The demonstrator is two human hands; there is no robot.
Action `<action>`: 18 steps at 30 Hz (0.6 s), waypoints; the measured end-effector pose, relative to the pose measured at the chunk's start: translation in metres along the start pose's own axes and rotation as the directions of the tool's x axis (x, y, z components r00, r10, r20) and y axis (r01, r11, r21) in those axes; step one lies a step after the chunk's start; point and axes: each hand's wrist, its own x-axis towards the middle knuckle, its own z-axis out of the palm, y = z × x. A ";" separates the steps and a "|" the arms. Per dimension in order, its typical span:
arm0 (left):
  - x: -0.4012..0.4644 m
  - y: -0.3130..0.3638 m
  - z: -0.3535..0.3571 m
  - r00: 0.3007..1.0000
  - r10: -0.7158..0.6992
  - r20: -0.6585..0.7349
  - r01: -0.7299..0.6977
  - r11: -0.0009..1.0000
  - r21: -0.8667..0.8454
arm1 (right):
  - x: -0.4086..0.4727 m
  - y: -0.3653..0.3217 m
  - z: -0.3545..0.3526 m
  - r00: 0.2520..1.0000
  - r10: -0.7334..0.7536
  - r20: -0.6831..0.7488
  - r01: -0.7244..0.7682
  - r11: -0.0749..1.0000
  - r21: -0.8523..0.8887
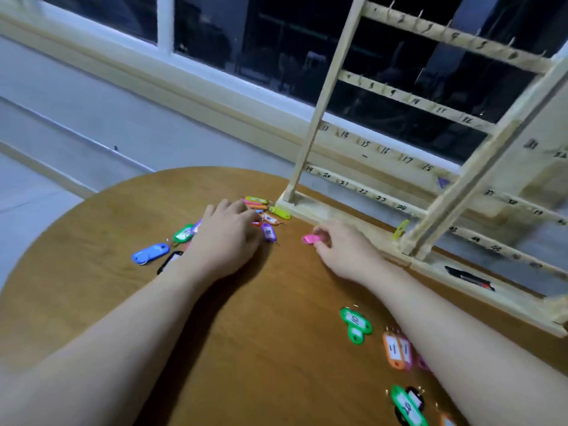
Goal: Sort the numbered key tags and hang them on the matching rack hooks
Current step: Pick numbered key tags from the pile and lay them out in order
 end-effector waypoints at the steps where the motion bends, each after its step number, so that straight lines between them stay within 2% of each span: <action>1: 0.000 0.002 0.004 0.999 0.045 0.017 -0.045 0.999 0.020 | 0.013 0.000 0.004 0.997 0.072 -0.020 -0.071 0.997 0.026; 4: 0.001 0.002 0.010 0.996 0.058 0.069 -0.059 0.998 0.013 | 0.036 -0.001 0.015 0.957 0.291 -0.013 -0.286 0.946 0.152; 6: 0.000 0.001 0.011 0.996 0.048 0.075 -0.049 0.999 0.002 | 0.042 -0.001 0.022 0.941 0.335 -0.035 -0.325 0.931 0.168; 11: -0.001 0.004 0.009 0.995 0.024 0.099 -0.027 0.999 0.023 | 0.043 -0.004 0.023 0.944 0.329 0.019 -0.320 0.903 0.286; 18: 0.001 0.004 0.008 0.998 0.051 0.047 -0.053 0.998 0.030 | 0.030 0.011 0.010 0.979 0.195 0.067 -0.206 0.916 0.345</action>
